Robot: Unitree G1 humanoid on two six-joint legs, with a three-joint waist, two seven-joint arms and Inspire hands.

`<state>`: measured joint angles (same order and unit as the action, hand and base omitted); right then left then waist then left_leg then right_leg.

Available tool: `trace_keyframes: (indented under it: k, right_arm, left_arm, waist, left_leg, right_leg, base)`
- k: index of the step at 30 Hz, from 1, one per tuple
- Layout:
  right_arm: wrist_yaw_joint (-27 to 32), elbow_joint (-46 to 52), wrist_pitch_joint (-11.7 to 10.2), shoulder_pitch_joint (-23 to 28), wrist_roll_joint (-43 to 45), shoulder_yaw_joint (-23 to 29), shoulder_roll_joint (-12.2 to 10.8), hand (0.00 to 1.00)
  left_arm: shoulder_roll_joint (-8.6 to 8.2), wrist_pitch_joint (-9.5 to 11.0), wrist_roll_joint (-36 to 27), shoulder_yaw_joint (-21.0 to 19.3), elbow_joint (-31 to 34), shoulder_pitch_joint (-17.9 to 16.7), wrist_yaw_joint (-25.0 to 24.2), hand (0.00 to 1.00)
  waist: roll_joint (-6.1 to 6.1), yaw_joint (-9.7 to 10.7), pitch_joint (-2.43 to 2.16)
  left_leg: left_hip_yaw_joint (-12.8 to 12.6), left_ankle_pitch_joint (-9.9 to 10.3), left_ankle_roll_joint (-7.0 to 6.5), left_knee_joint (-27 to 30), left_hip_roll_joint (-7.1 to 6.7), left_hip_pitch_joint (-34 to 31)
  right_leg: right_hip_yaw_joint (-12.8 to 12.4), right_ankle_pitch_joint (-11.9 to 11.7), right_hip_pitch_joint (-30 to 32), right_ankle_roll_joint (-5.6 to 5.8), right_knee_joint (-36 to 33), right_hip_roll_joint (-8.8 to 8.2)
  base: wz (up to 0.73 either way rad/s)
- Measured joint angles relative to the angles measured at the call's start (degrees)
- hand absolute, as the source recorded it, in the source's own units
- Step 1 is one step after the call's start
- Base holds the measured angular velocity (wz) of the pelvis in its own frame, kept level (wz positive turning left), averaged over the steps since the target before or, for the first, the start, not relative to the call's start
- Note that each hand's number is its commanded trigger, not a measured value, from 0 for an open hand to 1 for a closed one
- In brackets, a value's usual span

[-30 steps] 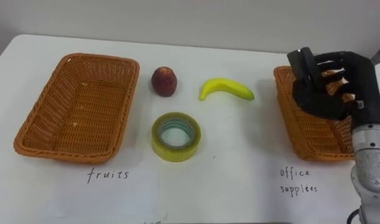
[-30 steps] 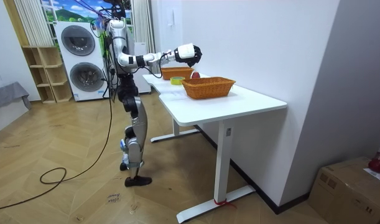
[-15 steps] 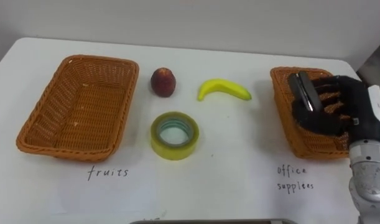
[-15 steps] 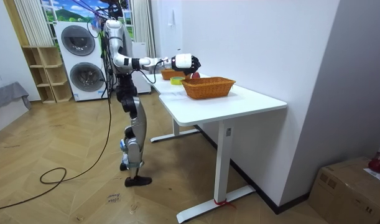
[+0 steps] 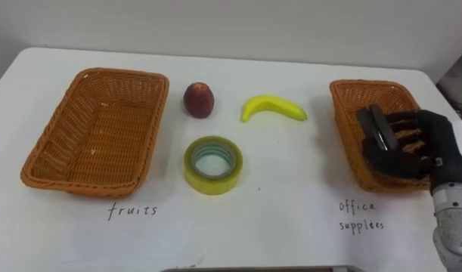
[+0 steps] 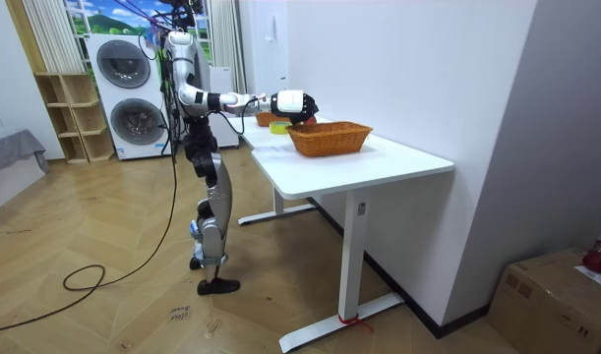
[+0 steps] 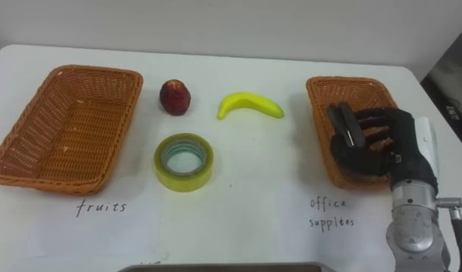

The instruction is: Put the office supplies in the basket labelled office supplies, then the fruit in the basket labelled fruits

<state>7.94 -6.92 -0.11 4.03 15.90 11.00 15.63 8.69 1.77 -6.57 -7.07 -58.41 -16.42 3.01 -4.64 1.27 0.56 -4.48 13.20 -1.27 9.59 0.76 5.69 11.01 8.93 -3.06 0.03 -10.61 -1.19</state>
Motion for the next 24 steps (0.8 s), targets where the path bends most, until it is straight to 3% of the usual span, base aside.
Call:
trace_keyframes:
  k: [2,3,4,9,14,24]
  right_arm:
    - [0.0,-0.5,0.0,0.0,0.1,0.0,0.1,1.00]
    - [0.0,-1.0,0.0,0.0,0.1,0.0,0.3,0.34]
    - [0.0,-1.2,0.0,0.0,0.1,0.0,0.3,0.00]
    - [0.0,-1.2,0.0,0.0,0.1,0.0,0.3,0.00]
    - [0.8,-1.2,-0.1,-0.1,0.1,0.3,0.4,0.00]
    - [0.8,-1.2,-0.6,-0.2,0.1,0.7,0.4,0.00]
  left_arm:
    - [0.00,0.0,0.0,0.0,0.1,0.0,0.1,0.00]
    - [0.00,-0.1,0.0,0.0,0.3,0.0,0.1,0.00]
    - [-0.01,-0.2,0.0,0.0,0.4,0.0,0.1,0.00]
    - [-0.01,-0.2,0.1,0.0,1.2,0.0,0.1,0.00]
    - [-0.02,-0.2,0.6,0.0,1.2,-0.1,0.1,0.00]
    - [-0.31,-0.2,0.6,-0.1,2.0,-1.1,0.1,0.00]
  waist:
    - [0.07,0.0,0.04]
    - [0.09,0.0,0.02]
    - [0.09,0.0,0.02]
    - [0.10,0.0,-0.08]
    - [0.30,-0.1,-1.02]
    - [0.35,-0.1,-0.60]
  left_leg:
    - [0.0,0.0,0.00,-0.1,0.01,0.0]
    - [0.0,0.0,0.00,-0.1,0.02,0.0]
    - [0.0,0.0,0.00,-0.1,0.03,-0.1]
    - [0.0,0.0,0.00,-0.1,0.02,-0.1]
    - [0.0,0.0,0.00,0.0,0.03,0.1]
    - [0.1,0.0,0.00,-0.1,-0.01,1.0]
  right_leg:
    - [0.0,0.0,0.1,0.00,0.0,0.03]
    - [0.0,0.0,0.1,0.00,0.0,0.05]
    - [0.0,0.0,0.1,0.01,0.0,0.06]
    - [0.0,0.0,0.1,0.01,0.0,0.06]
    - [0.0,0.0,0.0,0.01,0.0,0.04]
    - [0.0,0.0,-1.0,0.01,0.0,-0.02]
  base:
    - [0.00]
    - [0.00]
    - [0.00]
    - [0.00]
    - [0.00]
    - [0.00]
